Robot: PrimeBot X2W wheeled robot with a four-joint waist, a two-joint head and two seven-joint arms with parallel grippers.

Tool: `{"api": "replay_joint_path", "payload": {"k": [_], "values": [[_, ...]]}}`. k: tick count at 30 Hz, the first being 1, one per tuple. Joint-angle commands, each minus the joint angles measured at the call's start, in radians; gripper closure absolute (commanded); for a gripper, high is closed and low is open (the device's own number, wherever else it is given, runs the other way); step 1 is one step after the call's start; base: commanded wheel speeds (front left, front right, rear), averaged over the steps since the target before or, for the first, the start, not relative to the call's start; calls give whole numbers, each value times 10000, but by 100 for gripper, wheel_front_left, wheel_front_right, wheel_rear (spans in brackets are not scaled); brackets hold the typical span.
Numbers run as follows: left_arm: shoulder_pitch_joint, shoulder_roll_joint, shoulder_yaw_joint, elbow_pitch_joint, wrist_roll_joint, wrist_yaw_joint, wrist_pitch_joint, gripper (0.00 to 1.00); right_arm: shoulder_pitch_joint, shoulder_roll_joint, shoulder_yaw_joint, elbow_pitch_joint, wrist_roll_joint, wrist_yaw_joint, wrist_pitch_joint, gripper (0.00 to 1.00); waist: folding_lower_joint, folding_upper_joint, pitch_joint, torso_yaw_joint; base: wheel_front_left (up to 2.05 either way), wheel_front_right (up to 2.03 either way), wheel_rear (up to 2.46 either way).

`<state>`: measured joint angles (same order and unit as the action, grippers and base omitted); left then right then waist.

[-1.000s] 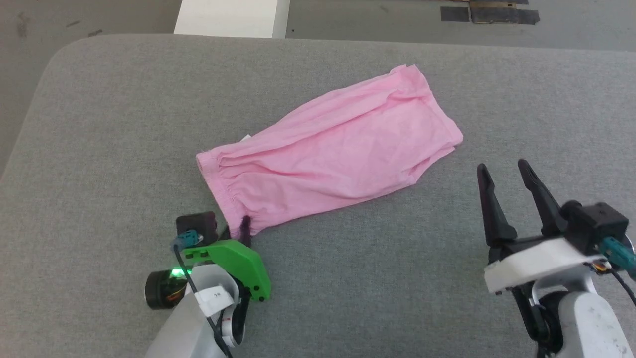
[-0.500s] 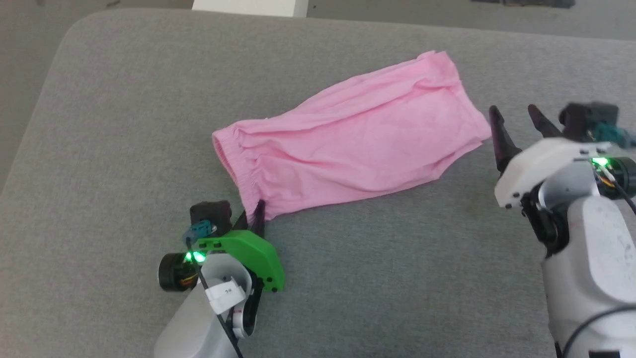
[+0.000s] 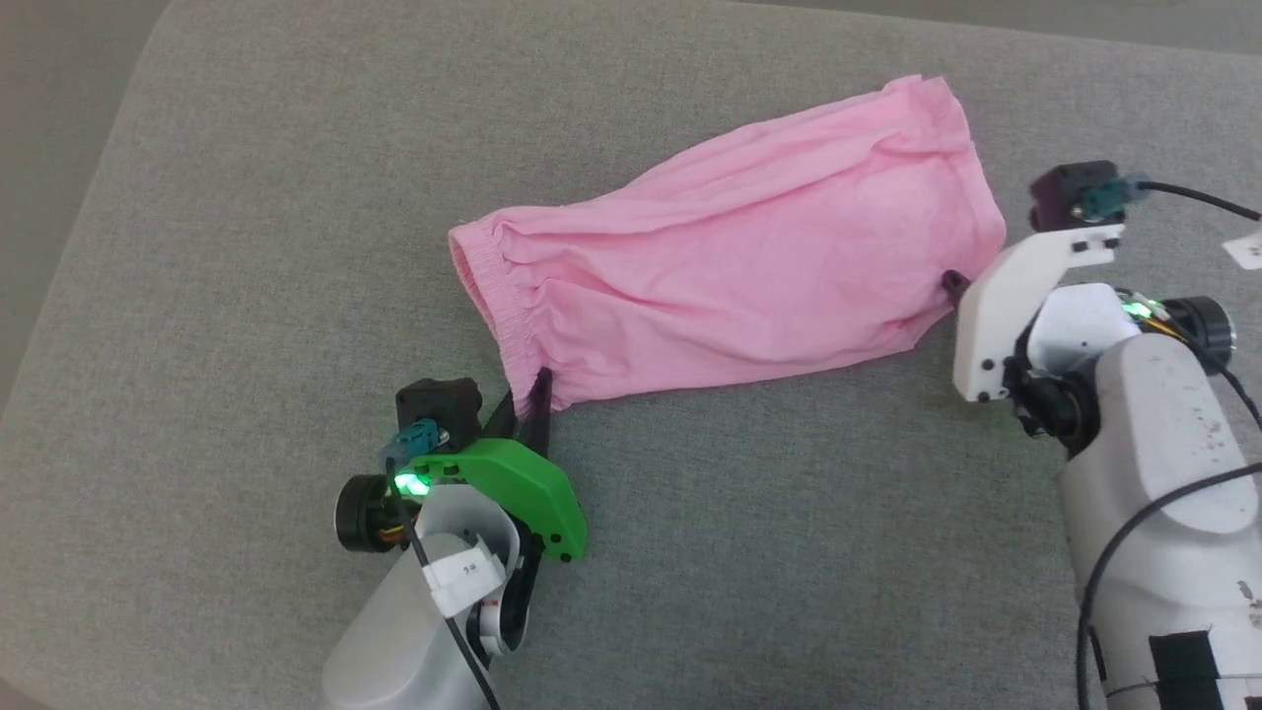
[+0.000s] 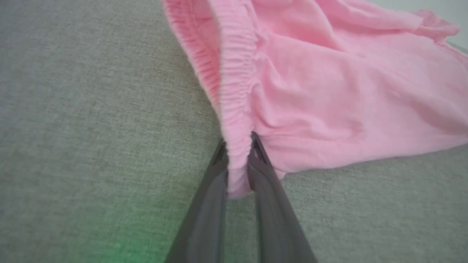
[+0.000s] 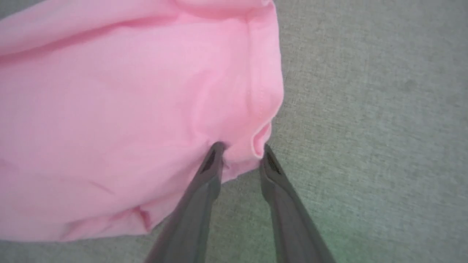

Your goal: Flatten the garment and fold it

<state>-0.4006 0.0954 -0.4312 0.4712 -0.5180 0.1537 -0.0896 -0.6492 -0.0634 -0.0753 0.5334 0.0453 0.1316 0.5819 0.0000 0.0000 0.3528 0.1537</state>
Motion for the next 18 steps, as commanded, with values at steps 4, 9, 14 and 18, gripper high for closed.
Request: {"api": "replay_joint_path", "payload": {"k": [4,9,14,18], "values": [[70,197,-39,270,58,19,-21,100,270,-139,426,-318,37,-9,-399,100,0,0,-225,-160,0,0,0],[307,338,-199,253,135,-12,-21,100,1216,-566,541,-1351,154,-9,-1323,100,0,0,-767,-327,0,0,0],[725,716,-313,-119,223,-52,32,100,2934,-687,591,-3269,525,-9,-1455,100,0,0,-1259,-642,0,0,0],[1210,1064,-475,-623,241,-74,435,100,4561,-452,262,-4882,769,-9,-1194,100,0,0,-1492,-914,0,0,0]]}}
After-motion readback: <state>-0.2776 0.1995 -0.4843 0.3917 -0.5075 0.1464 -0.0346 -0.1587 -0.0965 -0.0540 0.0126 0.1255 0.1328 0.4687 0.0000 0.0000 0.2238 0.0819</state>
